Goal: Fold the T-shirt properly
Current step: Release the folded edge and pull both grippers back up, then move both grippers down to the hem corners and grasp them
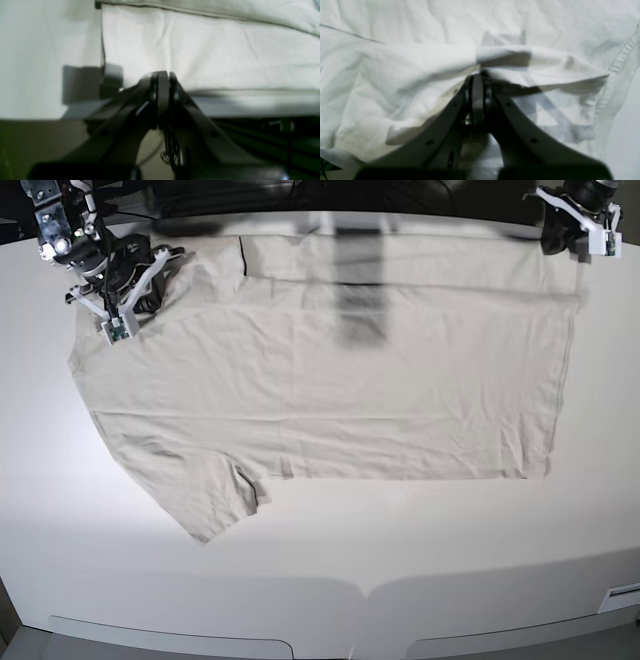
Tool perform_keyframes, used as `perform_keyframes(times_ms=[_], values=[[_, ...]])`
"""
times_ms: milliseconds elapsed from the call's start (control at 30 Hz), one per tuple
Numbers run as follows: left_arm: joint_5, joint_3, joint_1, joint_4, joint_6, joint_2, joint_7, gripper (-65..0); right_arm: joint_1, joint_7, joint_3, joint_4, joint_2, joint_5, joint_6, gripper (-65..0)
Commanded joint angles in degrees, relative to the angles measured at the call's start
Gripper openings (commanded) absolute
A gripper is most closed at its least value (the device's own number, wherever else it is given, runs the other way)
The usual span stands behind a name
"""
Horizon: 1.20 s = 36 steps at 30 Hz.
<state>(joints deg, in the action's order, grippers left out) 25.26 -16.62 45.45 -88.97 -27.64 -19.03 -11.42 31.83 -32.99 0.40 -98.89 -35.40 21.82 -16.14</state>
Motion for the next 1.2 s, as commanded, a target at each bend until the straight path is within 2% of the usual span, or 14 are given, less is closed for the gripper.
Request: perform_keyframes(times_ms=[0,100,267,433,533,833,900,933,1033,1167], values=[[-4.2,0.6,2.4,0.7,0.8,0.1,-9.7,-65.0,0.7,-1.5,0.4,-0.2,-0.8,-0.4,0.3,-65.0],[-4.3,0.5,3.1,0.1,0.8,0.1,-9.7,-65.0,0.7,-1.5,0.4,-0.2,-0.8,-0.9,0.3,-65.0],[-5.8,0.5,3.1,0.0,0.8,0.1,-9.5,-65.0,0.7,-3.1,1.2,-0.2,-0.8,-5.2,0.3,-65.0],[-5.7,0.2,3.1,-0.1,0.9,0.1,-9.2,-65.0,0.8,-5.2,3.2,-0.2,-0.8,-4.6,-2.6,-65.0],[-5.7,-1.9,3.1,-1.4,0.9,0.1,-7.9,-65.0,0.7,-5.4,4.1,-0.2,-0.8,-2.0,-3.0,-65.0],[-3.7,-9.3,3.1,-19.4,0.8,0.1,-10.3,-65.0,0.5,-0.6,4.3,-2.4,-0.8,-0.3,-4.8,-65.0],[-3.7,-10.8,3.0,-23.3,0.9,0.1,-8.7,-57.1,0.5,-0.4,4.8,-4.8,-0.8,-0.3,-4.8,-65.0],[-3.7,-11.5,2.8,-24.9,0.9,0.1,-7.6,-55.9,0.5,-0.3,5.4,-6.1,-0.8,-0.3,-4.6,-65.0],[-1.9,-12.6,0.7,-26.9,1.1,0.0,-5.6,-55.9,-0.1,1.5,8.0,-8.9,-0.8,-0.3,-4.4,-65.0],[1.4,-12.6,-6.3,-25.2,1.0,-0.1,-9.0,-54.7,-3.7,2.0,10.1,-9.3,-0.8,2.7,-4.5,-65.0]])
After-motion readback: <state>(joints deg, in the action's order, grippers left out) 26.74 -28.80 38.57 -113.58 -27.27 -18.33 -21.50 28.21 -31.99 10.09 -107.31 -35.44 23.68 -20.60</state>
